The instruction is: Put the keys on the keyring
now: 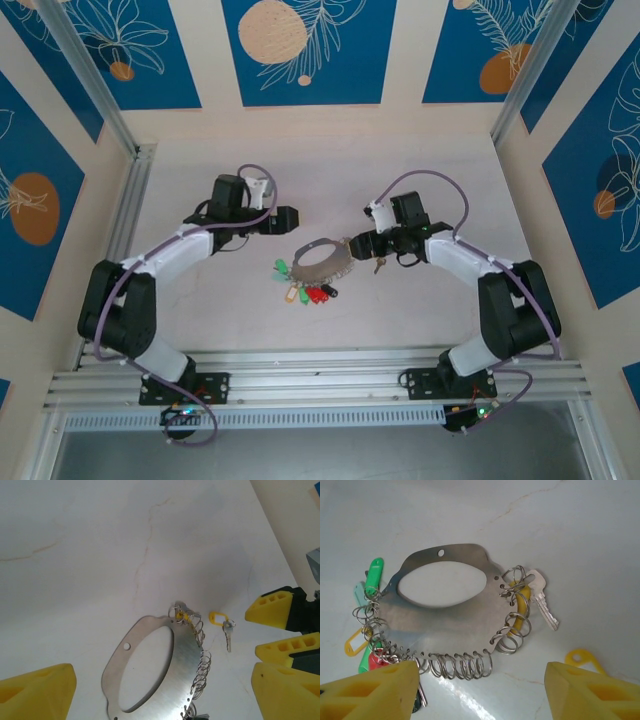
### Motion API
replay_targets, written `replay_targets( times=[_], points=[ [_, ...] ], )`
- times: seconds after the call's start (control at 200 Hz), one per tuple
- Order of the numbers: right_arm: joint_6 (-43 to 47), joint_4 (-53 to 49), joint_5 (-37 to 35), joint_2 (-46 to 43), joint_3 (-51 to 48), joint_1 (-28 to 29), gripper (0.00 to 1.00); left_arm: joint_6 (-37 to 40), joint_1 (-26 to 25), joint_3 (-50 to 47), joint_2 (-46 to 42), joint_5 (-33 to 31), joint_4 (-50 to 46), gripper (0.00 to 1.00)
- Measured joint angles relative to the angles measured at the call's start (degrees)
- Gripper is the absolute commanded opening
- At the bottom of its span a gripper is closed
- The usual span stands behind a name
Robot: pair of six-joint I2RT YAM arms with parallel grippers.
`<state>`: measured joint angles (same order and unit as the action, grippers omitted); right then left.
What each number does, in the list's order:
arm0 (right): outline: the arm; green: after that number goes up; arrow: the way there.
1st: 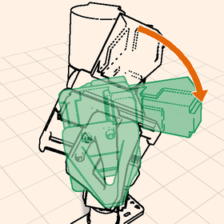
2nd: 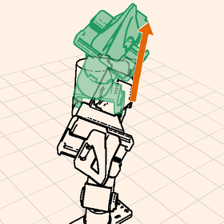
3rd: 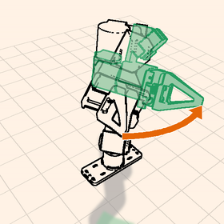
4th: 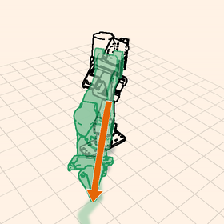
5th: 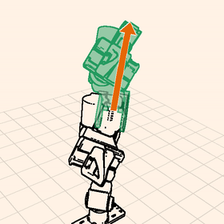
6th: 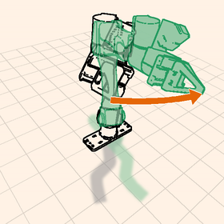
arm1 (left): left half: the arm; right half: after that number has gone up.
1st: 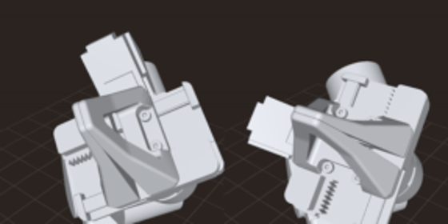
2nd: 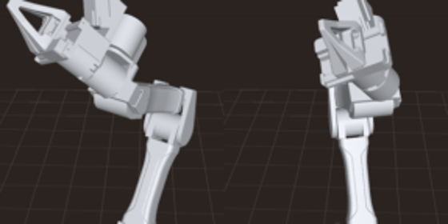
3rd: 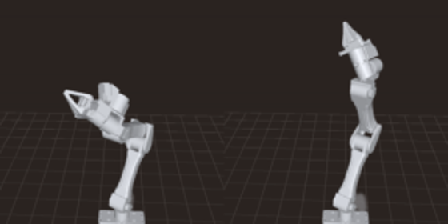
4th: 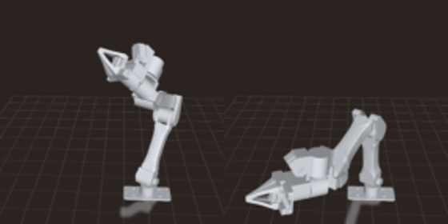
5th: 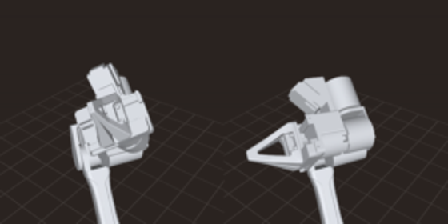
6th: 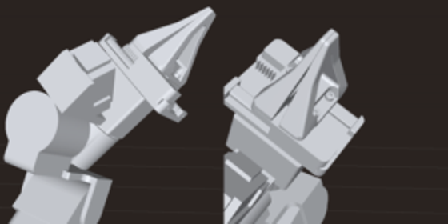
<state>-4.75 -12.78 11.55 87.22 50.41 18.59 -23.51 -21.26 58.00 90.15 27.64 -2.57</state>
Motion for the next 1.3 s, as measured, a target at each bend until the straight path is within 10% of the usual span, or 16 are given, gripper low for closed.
replay_targets(
  times=[1.3],
  points=[
    [-7.82, -3.08, 5.25, 18.69, 11.91, 6.49, 0.54, -4.94, 1.22, 3.67, 7.56, 2.82, 5.14, 0.89]
  ],
)
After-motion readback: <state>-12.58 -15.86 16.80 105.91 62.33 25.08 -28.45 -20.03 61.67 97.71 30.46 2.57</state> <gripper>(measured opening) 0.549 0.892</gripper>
